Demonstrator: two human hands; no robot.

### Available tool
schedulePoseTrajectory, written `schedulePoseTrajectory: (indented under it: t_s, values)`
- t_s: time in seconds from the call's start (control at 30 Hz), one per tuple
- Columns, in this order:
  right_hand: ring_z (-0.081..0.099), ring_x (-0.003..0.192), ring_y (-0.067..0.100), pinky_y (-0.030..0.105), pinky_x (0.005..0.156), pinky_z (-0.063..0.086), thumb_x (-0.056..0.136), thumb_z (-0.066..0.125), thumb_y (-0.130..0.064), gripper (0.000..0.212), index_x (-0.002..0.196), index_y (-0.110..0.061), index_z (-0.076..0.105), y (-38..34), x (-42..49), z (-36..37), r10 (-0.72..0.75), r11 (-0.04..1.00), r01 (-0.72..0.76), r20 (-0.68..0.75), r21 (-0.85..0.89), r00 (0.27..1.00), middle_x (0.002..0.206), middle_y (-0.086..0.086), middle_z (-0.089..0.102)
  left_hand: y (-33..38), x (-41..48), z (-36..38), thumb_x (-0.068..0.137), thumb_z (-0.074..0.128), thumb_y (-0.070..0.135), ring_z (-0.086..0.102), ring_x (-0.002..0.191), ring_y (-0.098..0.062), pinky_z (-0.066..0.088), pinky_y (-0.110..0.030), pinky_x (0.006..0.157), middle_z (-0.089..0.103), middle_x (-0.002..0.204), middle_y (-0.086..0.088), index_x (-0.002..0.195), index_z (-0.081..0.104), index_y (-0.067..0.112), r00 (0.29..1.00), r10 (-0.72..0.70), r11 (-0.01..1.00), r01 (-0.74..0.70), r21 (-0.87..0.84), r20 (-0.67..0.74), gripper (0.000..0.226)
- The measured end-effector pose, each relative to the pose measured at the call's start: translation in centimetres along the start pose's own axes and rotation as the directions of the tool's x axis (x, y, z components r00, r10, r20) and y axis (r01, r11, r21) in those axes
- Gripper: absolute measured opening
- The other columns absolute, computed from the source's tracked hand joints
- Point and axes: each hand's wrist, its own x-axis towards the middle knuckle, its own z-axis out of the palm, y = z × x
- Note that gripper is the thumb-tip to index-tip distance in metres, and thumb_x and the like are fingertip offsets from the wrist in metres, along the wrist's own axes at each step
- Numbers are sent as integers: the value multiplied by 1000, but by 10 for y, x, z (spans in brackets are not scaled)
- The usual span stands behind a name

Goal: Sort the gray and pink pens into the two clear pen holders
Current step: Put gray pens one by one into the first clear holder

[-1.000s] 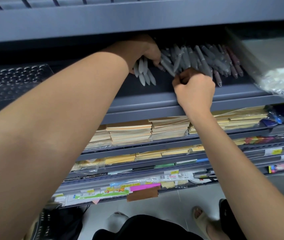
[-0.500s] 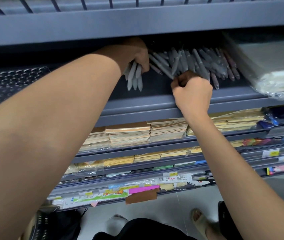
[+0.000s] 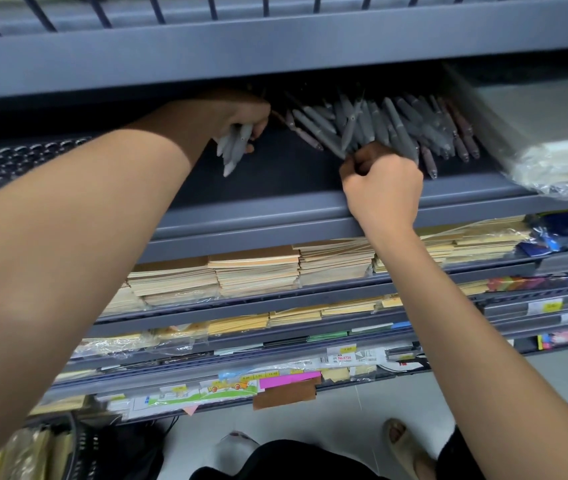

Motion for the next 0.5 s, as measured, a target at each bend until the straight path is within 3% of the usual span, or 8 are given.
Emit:
schedulePoseTrajectory:
  t_s: [0.1,0.27,0.4,0.5]
  values:
    - [43,59,20,25,59,33,88,57,-36,26,77,-17,69,-1,-1,0,1,1000,-1,-3,-4,1000,55,-5,50,-10,-1,3,90,43,5,55,73,-21,47,-40,101,56,81,-16,88,52,0,1000,22,981,-25,-193,-21,10]
    - [44,55,19,24,58,33,87,57,-38,22,77,-19,64,-1,0,-1,-19,1000,19,9,-13,1000,52,-10,46,-22,-4,10,81,46,11,45,61,-23,42,-35,74,50,61,-10,61,46,8,989,75,956,-109,-273,-129,20]
    - [54,61,27,26,58,34,88,56,-38,23,82,-18,64,-2,0,0,-100,992,102,34,-79,994,63,1,61,-31,-7,15,67,55,13,59,51,-22,43,-19,51,58,41,-5,63,59,5,957,66,928,-162,-335,-282,10]
    - [65,75,34,28,60,34,89,57,-48,35,88,-15,69,-9,7,2,-145,970,154,60,-190,988,77,11,69,-48,-2,18,66,57,17,68,68,-23,53,-23,61,69,61,-7,75,67,4,904,40,861,-248,-445,-425,19]
